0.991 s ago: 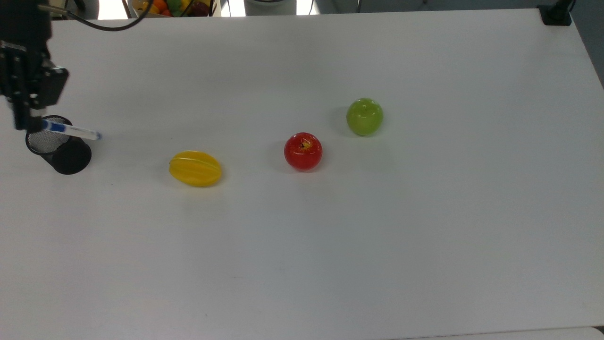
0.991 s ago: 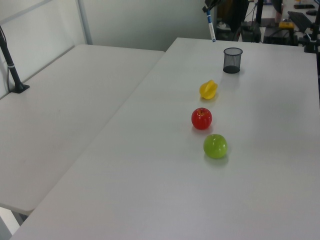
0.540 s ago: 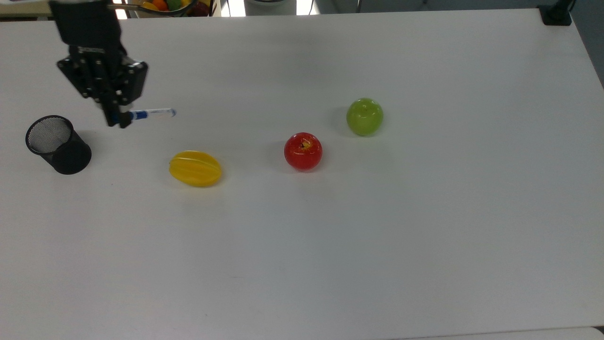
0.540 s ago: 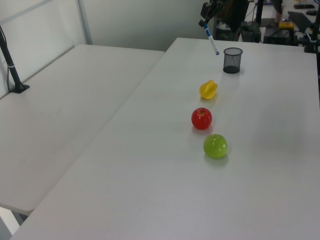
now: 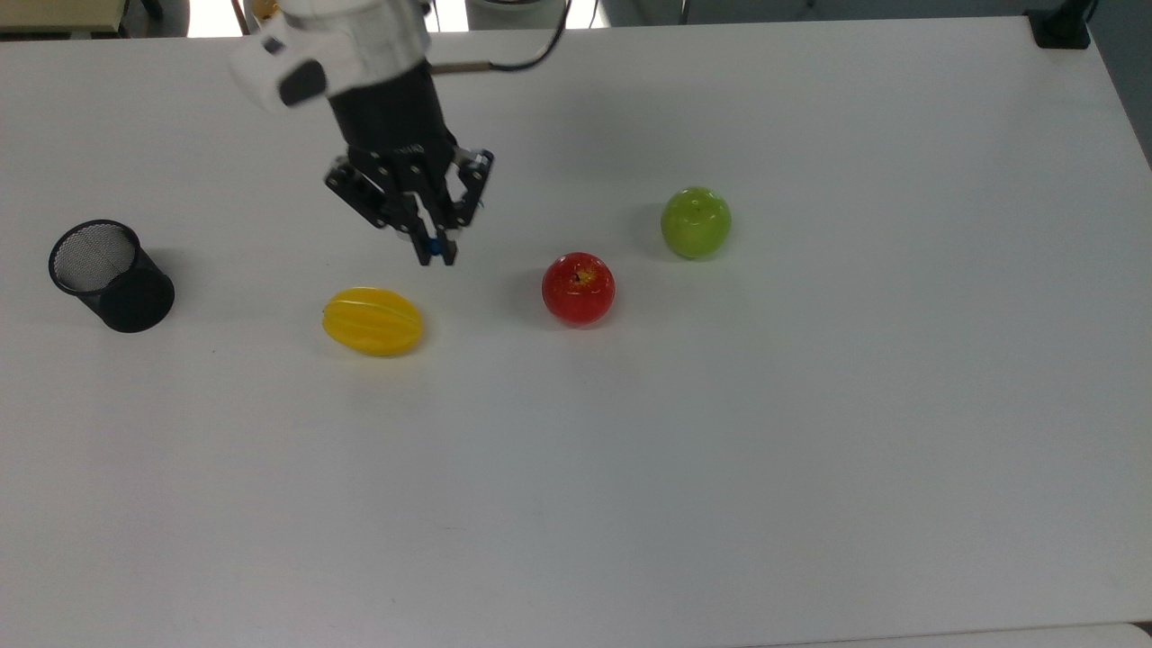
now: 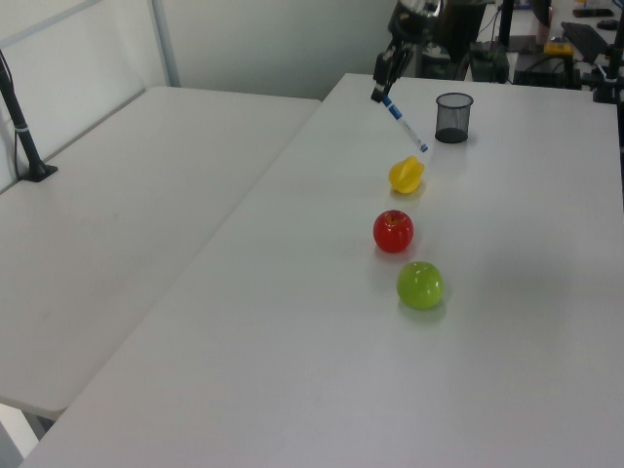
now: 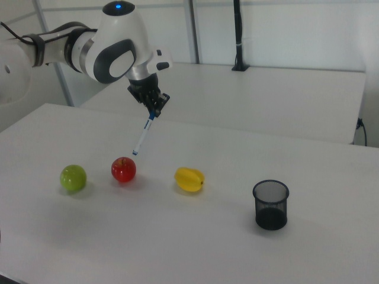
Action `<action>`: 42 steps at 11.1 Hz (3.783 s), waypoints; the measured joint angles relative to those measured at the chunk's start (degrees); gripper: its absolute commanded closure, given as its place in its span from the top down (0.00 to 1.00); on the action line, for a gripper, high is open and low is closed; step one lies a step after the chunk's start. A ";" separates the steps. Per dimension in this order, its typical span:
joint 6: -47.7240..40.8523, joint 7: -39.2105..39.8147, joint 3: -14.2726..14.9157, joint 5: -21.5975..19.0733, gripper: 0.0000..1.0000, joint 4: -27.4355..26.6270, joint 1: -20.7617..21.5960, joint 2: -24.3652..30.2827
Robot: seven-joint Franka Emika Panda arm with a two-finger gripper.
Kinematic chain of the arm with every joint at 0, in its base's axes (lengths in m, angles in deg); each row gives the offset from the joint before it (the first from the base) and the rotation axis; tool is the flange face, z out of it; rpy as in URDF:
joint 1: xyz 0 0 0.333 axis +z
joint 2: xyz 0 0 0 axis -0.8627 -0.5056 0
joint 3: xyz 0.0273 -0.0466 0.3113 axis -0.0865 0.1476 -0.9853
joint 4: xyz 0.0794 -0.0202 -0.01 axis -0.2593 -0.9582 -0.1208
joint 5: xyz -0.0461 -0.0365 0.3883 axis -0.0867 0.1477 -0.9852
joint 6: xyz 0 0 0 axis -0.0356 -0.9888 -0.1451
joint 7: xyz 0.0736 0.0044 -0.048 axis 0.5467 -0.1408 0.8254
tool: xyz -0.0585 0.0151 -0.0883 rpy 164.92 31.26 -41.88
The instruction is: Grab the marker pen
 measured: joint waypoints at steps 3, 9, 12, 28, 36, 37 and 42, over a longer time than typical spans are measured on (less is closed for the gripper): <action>0.18 0.00 -0.02 1.25 0.11 -0.59 3.13 -5.69; 2.79 0.00 -0.01 4.38 0.26 1.20 3.62 -12.17; 8.67 0.00 0.01 4.92 0.32 1.11 3.61 -14.99; -17.33 -3.87 0.73 7.85 1.00 -0.10 -0.94 6.35; -21.28 -3.29 -11.74 15.90 1.00 -15.01 -10.34 20.52; -22.11 -3.29 -13.68 16.03 1.00 -15.26 -12.82 20.86; -22.44 -3.29 -19.01 16.03 1.00 -15.27 -19.58 21.14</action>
